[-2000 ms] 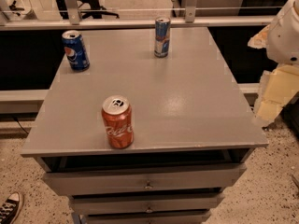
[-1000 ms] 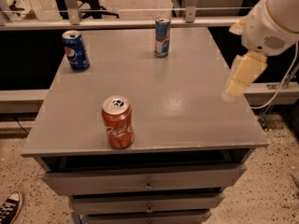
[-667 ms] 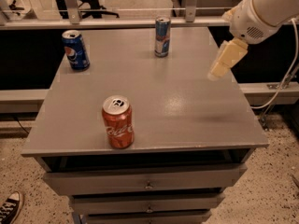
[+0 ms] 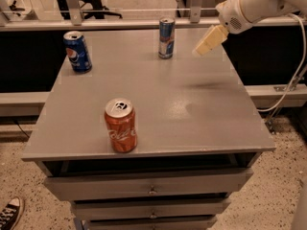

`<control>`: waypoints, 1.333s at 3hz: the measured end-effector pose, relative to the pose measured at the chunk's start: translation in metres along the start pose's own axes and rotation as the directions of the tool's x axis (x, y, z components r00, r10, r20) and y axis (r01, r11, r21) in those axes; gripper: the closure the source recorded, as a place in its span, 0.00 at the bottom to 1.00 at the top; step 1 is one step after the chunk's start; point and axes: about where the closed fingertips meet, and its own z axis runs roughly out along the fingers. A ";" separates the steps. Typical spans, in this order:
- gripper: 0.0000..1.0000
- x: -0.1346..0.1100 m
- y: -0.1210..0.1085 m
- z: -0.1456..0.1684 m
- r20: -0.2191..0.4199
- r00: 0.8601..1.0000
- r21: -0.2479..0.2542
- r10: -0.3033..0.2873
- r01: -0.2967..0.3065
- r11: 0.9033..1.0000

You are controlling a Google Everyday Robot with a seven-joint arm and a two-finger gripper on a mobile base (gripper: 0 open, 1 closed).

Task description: Knock redbull can over

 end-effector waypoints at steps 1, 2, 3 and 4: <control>0.00 -0.021 -0.013 0.042 0.129 0.988 -0.035 0.080 -0.077 0.996; 0.00 -0.047 -0.005 0.070 0.247 0.957 -0.105 0.152 -0.129 0.986; 0.00 -0.073 0.015 0.094 0.341 0.916 -0.187 0.211 -0.153 0.970; 0.00 -0.094 0.041 0.108 0.415 0.873 -0.265 0.257 -0.155 0.952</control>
Offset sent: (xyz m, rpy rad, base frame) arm 0.0688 0.1093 -0.0110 0.5030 0.0073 0.1193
